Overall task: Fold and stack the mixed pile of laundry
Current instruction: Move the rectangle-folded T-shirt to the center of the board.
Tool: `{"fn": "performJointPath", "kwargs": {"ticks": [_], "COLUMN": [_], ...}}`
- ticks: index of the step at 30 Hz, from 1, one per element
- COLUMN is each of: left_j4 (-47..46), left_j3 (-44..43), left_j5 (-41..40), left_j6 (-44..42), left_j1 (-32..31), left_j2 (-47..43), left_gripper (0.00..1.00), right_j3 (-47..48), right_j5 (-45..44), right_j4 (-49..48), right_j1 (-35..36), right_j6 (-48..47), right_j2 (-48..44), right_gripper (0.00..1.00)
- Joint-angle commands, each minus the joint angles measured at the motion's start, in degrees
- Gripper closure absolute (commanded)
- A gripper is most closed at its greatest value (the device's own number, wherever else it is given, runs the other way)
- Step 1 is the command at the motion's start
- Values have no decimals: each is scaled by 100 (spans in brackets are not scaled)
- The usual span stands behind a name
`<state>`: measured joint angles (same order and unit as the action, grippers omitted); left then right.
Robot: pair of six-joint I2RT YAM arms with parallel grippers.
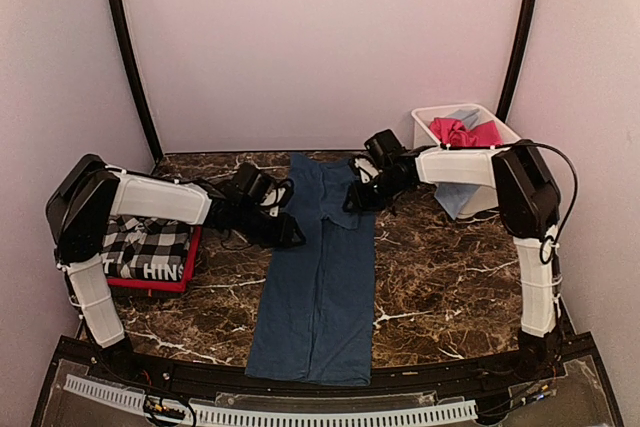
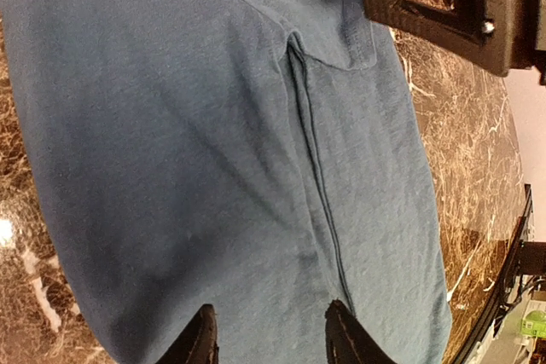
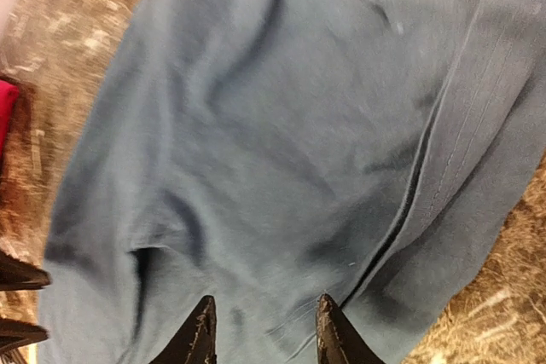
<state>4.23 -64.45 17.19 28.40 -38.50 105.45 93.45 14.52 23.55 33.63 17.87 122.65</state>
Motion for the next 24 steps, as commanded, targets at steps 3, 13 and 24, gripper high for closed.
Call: {"fn": "performJointPath", "kwargs": {"ticks": [3,13,24], "left_j4": [-364,-142,295], "left_j3": [50,-792,-1937], "left_j5": [166,-61,350], "left_j6": [286,354,1], "left_j1": [27,223,611], "left_j2": [403,1365,919], "left_gripper": [58,60,51], "right_j3": [677,2498,3527], "right_j5": [-307,-632,237], "right_j4": [257,980,935], "right_j1": [-69,-453,-608], "right_j6": [-139,-295,-562], "right_j2": [877,2010,1336], "right_gripper": [65,67,48]}}
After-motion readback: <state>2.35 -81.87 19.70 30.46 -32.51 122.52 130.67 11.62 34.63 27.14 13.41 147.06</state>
